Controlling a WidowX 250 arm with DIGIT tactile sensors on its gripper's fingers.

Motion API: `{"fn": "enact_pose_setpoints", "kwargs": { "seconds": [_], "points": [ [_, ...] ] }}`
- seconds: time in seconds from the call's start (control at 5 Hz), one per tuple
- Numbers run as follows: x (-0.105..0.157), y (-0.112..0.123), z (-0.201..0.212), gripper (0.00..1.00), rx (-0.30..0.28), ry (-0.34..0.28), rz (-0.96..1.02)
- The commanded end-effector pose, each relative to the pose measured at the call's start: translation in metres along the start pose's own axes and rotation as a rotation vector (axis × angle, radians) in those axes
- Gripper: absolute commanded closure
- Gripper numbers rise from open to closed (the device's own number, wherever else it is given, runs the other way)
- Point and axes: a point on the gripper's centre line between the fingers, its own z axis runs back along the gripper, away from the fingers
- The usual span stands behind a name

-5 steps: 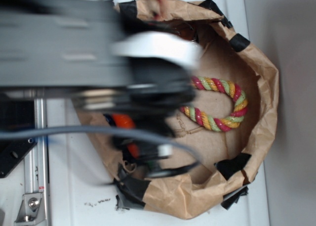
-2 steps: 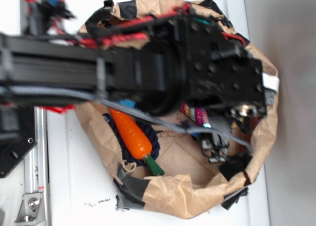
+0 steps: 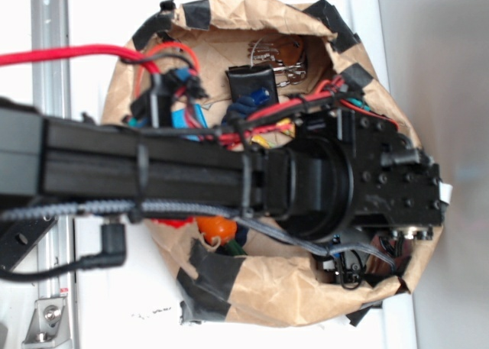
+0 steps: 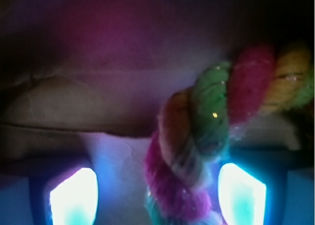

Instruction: Grab the multicolored rope.

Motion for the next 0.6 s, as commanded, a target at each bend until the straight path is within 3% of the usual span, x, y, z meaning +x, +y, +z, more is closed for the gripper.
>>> {"fn": "enact_pose_setpoints", "kwargs": {
  "seconds": [0.0,0.4],
  "points": [
    [-0.003,-0.012,-0.023,1.00,0.017,0.009,-0.002],
    [-0.032,0.030,0.055,1.00,0.078,-0.128,0.095]
  ]
}}
